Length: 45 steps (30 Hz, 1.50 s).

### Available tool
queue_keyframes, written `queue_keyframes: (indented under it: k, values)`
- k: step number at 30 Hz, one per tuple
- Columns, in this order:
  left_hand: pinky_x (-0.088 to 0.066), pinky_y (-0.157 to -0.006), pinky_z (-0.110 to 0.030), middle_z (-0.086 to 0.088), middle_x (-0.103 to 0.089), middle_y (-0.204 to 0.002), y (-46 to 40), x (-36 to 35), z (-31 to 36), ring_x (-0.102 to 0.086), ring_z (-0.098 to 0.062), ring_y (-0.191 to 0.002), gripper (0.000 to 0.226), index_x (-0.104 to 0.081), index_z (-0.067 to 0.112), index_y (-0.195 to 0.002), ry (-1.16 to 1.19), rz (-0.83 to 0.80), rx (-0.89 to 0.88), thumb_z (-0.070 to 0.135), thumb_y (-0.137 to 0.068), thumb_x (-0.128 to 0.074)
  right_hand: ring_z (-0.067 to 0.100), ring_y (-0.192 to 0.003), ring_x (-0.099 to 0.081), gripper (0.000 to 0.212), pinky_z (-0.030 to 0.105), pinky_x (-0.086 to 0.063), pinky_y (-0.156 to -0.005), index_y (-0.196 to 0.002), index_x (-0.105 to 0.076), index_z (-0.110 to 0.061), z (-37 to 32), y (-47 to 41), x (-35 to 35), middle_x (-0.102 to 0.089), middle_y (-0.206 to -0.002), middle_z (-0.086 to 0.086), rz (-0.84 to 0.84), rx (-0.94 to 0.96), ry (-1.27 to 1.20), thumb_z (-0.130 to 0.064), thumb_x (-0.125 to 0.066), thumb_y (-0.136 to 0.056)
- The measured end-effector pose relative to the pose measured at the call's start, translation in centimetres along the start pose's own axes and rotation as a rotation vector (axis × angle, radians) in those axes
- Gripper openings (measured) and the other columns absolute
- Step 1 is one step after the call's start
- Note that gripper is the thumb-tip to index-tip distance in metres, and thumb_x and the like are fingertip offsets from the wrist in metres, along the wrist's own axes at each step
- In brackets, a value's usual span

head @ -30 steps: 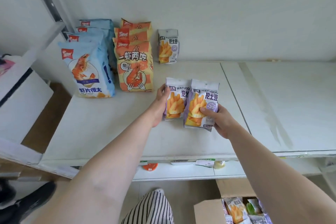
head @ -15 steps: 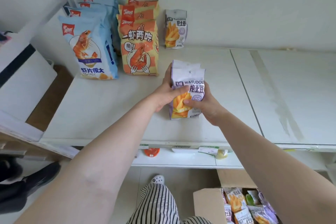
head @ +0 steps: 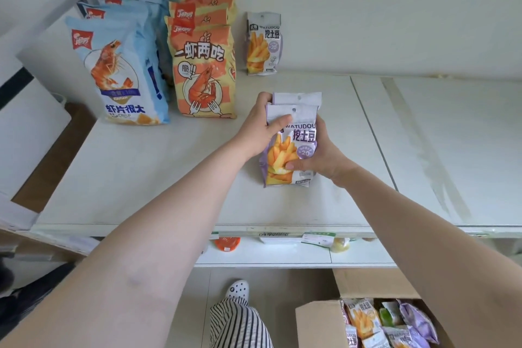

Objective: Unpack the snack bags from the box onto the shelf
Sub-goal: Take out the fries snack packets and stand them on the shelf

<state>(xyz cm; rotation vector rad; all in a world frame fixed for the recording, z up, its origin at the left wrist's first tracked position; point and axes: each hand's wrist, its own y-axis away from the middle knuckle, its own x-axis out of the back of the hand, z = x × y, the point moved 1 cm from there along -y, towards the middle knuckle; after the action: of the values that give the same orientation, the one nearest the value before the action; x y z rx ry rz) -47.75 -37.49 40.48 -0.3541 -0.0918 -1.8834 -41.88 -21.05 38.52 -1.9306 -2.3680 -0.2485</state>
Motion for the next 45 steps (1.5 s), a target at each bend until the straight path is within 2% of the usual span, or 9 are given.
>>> queue_keyframes:
  k: [4, 8, 15, 22, 26, 30, 36, 41, 45]
  values:
    - [-0.045, -0.086, -0.018, 0.0, -0.057, -0.114, -0.8, -0.3, 1.0, -0.058, -0.012, -0.103, 0.034, -0.039, 0.016, -0.118, -0.018, 0.08, -0.085, 0.025, -0.093, -0.06, 0.005, -0.115, -0.06, 0.126, 0.024, -0.054, -0.082, -0.151, -0.008, -0.016, -0.2, -1.0, 0.5, -0.04, -0.148, 0.01, 0.072, 0.082, 0.0, 0.022, -0.082, -0.056]
    - [-0.039, -0.081, -0.004, 0.011, -0.05, -0.112, -2.9, 0.7, 2.8, -0.05, 0.01, -0.098, 0.052, -0.031, 0.011, -0.135, -0.155, -0.014, -0.177, 0.024, -0.094, -0.06, 0.009, -0.12, -0.059, 0.125, 0.026, -0.054, -0.086, -0.151, -0.013, -0.016, 0.3, -3.4, 2.6, -0.046, -0.144, 0.003, 0.169, 0.164, 0.088, 0.014, -0.087, -0.055]
    - [-0.047, -0.092, -0.039, -0.004, -0.058, -0.109, -5.8, 3.7, 1.6, -0.058, -0.019, -0.1, 0.05, -0.06, 0.011, -0.11, -0.566, -0.09, -0.305, 0.039, -0.073, -0.08, 0.005, -0.126, -0.053, 0.128, 0.015, -0.049, -0.087, -0.151, -0.005, -0.021, 3.6, -5.1, 2.7, -0.038, -0.148, 0.005, 0.018, 0.165, 0.116, 0.006, -0.088, -0.058]
    - [-0.033, -0.058, -0.005, 0.008, -0.057, -0.093, -9.4, 5.9, 4.5, -0.046, 0.004, -0.071, 0.042, -0.056, 0.015, -0.107, -0.902, -0.243, -0.331, 0.029, -0.075, -0.08, -0.006, -0.113, -0.057, 0.113, 0.018, -0.051, -0.09, -0.145, -0.022, -0.03, 3.3, -8.9, 2.1, -0.051, -0.138, -0.007, 0.114, 0.208, 0.168, 0.0, -0.09, -0.06]
    - [-0.026, -0.051, -0.016, 0.015, -0.042, -0.073, -13.1, 6.2, 5.2, -0.039, -0.004, -0.064, 0.033, -0.05, 0.019, -0.094, -1.129, -0.246, -0.341, 0.032, -0.079, -0.076, -0.004, -0.116, -0.056, 0.113, 0.033, -0.048, -0.102, -0.146, -0.023, -0.029, 3.0, -12.4, 2.2, -0.053, -0.136, -0.01, 0.172, 0.197, 0.187, -0.007, -0.092, -0.059]
    - [-0.028, -0.059, -0.03, 0.004, -0.045, -0.081, -16.2, 6.6, 5.1, -0.045, -0.019, -0.084, 0.035, -0.05, 0.016, -0.102, -1.336, -0.155, -0.31, 0.039, -0.083, -0.069, -0.019, -0.098, -0.056, 0.112, 0.011, -0.048, -0.089, -0.15, -0.018, -0.02, 2.4, -16.2, 2.2, -0.049, -0.139, -0.007, 0.191, 0.217, 0.182, -0.001, -0.088, -0.065]
    - [-0.038, -0.068, -0.035, -0.01, -0.058, -0.11, -19.5, 7.7, 4.5, -0.054, -0.031, -0.101, 0.051, -0.048, 0.012, -0.121, -1.432, -0.063, -0.244, 0.042, -0.085, -0.067, 0.012, -0.125, -0.05, 0.115, 0.037, -0.041, -0.108, -0.152, -0.01, -0.014, 2.0, -21.6, 2.5, -0.044, -0.148, -0.002, 0.197, 0.233, 0.251, -0.003, -0.087, -0.068]
    - [-0.043, -0.09, -0.034, -0.009, -0.05, -0.135, -21.1, 7.9, 4.5, -0.049, -0.029, -0.117, 0.106, -0.028, 0.015, -0.145, -1.493, -0.316, -0.097, 0.06, -0.063, -0.077, 0.006, -0.119, -0.045, 0.115, 0.013, -0.042, -0.091, -0.153, 0.001, -0.01, 2.2, -23.9, 2.5, -0.041, -0.141, -0.009, 0.196, 0.24, 0.272, -0.001, -0.082, -0.074]
    - [-0.047, -0.092, -0.044, -0.013, -0.053, -0.127, -21.9, 7.9, 4.1, -0.055, -0.034, -0.11, 0.131, -0.017, 0.017, -0.146, -1.731, -0.366, -0.104, 0.062, -0.044, -0.086, 0.008, -0.138, -0.032, 0.133, 0.001, -0.033, -0.092, -0.148, 0.027, -0.007, 2.7, -24.1, 2.2, -0.018, -0.159, -0.007, 0.141, 0.224, 0.277, -0.001, -0.082, -0.072]
